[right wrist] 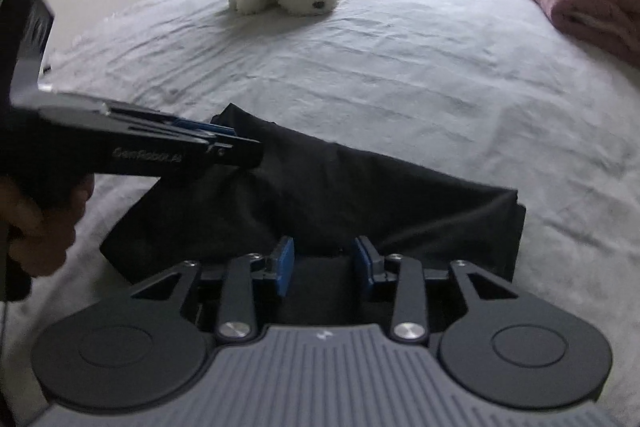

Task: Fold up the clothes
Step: 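Open both grippers and withdraw them from the folded black bundle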

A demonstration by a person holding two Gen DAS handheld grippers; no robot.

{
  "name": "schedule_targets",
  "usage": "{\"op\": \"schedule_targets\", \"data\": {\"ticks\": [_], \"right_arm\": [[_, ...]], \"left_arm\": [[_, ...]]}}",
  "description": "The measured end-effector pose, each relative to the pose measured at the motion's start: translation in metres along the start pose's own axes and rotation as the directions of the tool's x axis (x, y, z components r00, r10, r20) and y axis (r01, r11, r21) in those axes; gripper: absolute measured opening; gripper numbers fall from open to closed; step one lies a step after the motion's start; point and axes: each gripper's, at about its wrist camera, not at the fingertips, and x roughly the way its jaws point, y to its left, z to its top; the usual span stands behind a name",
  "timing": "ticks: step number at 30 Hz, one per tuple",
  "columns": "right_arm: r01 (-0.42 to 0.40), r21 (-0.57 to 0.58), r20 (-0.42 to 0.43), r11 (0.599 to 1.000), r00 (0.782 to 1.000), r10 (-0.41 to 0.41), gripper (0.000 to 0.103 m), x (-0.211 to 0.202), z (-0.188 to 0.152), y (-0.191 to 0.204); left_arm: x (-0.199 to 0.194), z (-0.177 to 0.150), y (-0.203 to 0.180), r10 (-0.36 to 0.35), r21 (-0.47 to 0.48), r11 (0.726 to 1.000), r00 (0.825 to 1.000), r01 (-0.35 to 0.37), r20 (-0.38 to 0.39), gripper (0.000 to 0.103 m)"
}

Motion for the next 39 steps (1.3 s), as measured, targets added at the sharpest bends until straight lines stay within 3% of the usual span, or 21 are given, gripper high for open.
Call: {"op": "schedule_targets", "data": {"ticks": [9, 17, 28, 34, 39], "right_arm": [[-0.032, -0.018, 0.019, 0.999, 0.999, 0.032, 0.038, -0.019, 0.004, 0.006], [-0.021, -0.078, -0.025, 0.997, 1.0, 0.019, 0.039, -0.005, -0.007, 0.018], [-0.079, -0.113, 0.003, 0.99, 0.997, 0.08, 0.039, -0.037, -0.009, 0.015], [-0.064, -0.128, -0.039, 0.99, 0.997, 0.06, 0.04, -0.02, -0.021, 0.018], [-0.053, -0.131, -0.028, 0.99, 0.998, 0.05, 0.04, -0.024, -0.02, 0.02]], "left_arm": [[-0.008, 0.001, -0.002, 0.009, -0.002, 1.0, 1.0, -0.009, 0.005, 0.032], [-0.003, 0.0, -0.005, 0.031, 0.011, 0.999, 0.999, -0.031, -0.025, 0.033], [-0.028, 0.004, -0.009, 0.032, 0.016, 0.999, 0.999, -0.032, 0.02, 0.036], [-0.03, -0.003, -0.02, 0.047, 0.075, 0.996, 0.999, -0.047, 0.005, 0.036], [-0.038, -0.005, -0.019, 0.027, 0.059, 0.998, 1.0, -0.027, 0.014, 0.036]]}}
